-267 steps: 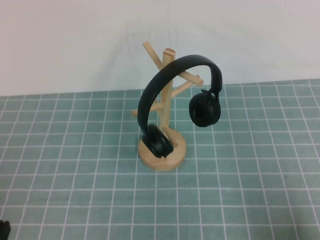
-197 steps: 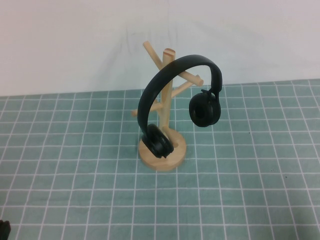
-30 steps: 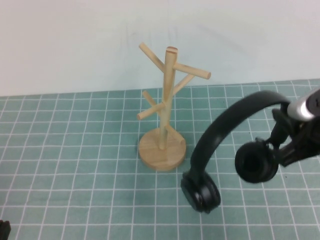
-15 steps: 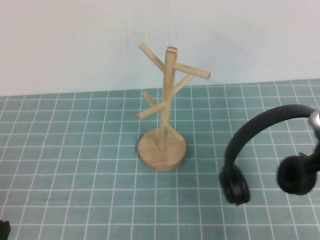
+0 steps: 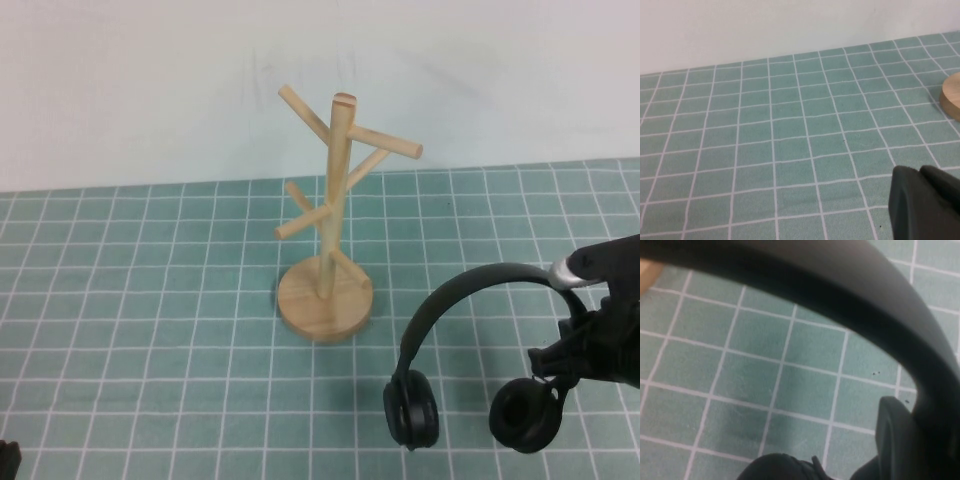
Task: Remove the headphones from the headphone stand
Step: Place the headphones on the table
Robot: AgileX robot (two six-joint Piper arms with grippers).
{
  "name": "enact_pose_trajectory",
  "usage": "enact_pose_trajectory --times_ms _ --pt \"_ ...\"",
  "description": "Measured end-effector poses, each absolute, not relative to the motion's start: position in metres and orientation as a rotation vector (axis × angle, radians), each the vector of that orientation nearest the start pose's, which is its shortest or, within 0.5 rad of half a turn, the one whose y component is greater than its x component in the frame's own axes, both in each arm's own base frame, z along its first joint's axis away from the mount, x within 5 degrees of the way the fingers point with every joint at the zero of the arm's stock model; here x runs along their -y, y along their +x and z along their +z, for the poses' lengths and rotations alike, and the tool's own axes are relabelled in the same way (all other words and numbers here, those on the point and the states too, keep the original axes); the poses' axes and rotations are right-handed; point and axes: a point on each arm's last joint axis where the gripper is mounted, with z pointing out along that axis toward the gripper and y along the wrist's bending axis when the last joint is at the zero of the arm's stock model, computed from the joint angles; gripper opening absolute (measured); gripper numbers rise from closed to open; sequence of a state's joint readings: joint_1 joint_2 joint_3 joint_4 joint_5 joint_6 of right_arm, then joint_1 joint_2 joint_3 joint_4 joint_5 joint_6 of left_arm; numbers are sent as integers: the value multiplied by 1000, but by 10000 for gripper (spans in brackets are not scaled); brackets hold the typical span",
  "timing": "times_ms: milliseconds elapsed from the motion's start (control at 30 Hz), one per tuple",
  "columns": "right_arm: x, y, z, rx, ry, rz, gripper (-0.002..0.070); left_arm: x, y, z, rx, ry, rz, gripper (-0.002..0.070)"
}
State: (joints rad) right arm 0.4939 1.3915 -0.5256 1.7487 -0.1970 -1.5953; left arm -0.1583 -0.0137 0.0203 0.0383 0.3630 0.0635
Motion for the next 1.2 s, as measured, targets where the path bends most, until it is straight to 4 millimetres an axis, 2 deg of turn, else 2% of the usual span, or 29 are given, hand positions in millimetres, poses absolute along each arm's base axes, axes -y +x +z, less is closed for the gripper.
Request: enact_pose_trajectory --times_ms 200,567,833,967,1067,1200 --pt "-92 230 177 -2381 -193 96 57 7 52 174 -1839 229 -28 -6" --pt "-89 233 167 -2420 -172 61 78 7 52 174 -1839 229 -28 -6" --pt "-85 234 166 -2422 -151 -4 245 7 52 174 -1839 229 -28 -6" --pt "-84 233 171 -2402 -146 0 386 7 52 174 -1839 229 -28 -6" --pt "-84 231 181 -2362 -159 25 459 7 52 174 -1839 229 -28 -6" --pt "-87 222 210 -2244 -232 138 477 7 52 174 -1839 229 -28 -6"
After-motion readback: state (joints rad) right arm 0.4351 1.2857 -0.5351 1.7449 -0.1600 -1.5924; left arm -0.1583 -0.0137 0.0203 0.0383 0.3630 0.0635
